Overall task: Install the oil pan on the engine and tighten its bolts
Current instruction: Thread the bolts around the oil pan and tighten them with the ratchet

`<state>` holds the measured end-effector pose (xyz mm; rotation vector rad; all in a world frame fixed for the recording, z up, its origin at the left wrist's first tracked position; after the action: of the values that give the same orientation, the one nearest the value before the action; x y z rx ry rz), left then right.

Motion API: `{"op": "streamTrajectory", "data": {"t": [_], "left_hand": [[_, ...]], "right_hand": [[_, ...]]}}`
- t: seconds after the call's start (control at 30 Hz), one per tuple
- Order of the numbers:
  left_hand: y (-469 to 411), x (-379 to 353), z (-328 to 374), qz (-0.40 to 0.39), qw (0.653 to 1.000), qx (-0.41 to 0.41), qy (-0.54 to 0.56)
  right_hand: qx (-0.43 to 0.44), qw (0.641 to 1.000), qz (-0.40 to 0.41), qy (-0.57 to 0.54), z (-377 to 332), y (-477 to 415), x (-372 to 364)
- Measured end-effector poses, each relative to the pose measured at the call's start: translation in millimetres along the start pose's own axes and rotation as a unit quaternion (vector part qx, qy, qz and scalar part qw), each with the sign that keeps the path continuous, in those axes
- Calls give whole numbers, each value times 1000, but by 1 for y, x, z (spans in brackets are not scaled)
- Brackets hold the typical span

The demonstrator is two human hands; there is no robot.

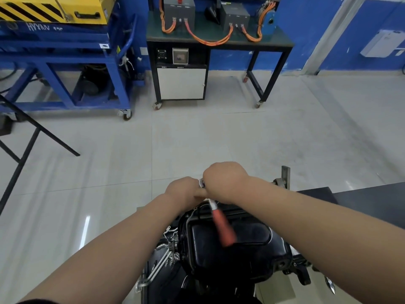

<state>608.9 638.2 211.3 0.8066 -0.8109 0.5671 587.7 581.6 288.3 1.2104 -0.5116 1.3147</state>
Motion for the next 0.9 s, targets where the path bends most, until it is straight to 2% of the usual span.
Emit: {"op": "streamTrajectory", "data": {"t": [0.07,0.13,0.23,0.3,0.33,0.5,0.57,0.63,0.73,0.8,0.9], "left_hand": [[2,1,0,10,1000,-22,-6],[3,2,-3,23,999,-26,10],[3,5,-8,33,999,1,20],[3,5,-11,26,999,22,34],[3,4,-11,20,999,23,42],[5,1,-5,27,999,-31,18],[3,0,-8,39,998,-31,27],[0,2,-14,55,997,5,46],[-4,-3,-14,28,999,33,27],[-3,-7,-10,17,1000,9,16],[2,-10,-5,31,999,-34,-8]], "right_hand": [[89,993,62,47,-3,1,12],[131,984,100,75,-3,4,18],[57,993,84,59,-9,3,16],[-14,999,28,16,-10,1,10],[-22,1000,9,1,-11,0,8],[131,988,65,51,-10,3,19],[114,990,64,49,-5,4,19],[43,998,43,17,0,3,16],[-19,1000,2,-3,1,0,6],[16,1000,8,16,-2,0,8],[106,988,74,81,-1,3,17]]}}
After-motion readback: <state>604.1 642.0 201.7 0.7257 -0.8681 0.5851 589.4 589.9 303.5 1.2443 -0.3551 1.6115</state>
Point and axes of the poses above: each hand's wrist, its own y-axis away from the middle knuckle, its own x-axis out of the back of the hand, z = x × y, the point moved 7 cm from there along -y, towards the middle knuckle, and after that the axes turned 15 degrees about y, right-handed, at the moved point
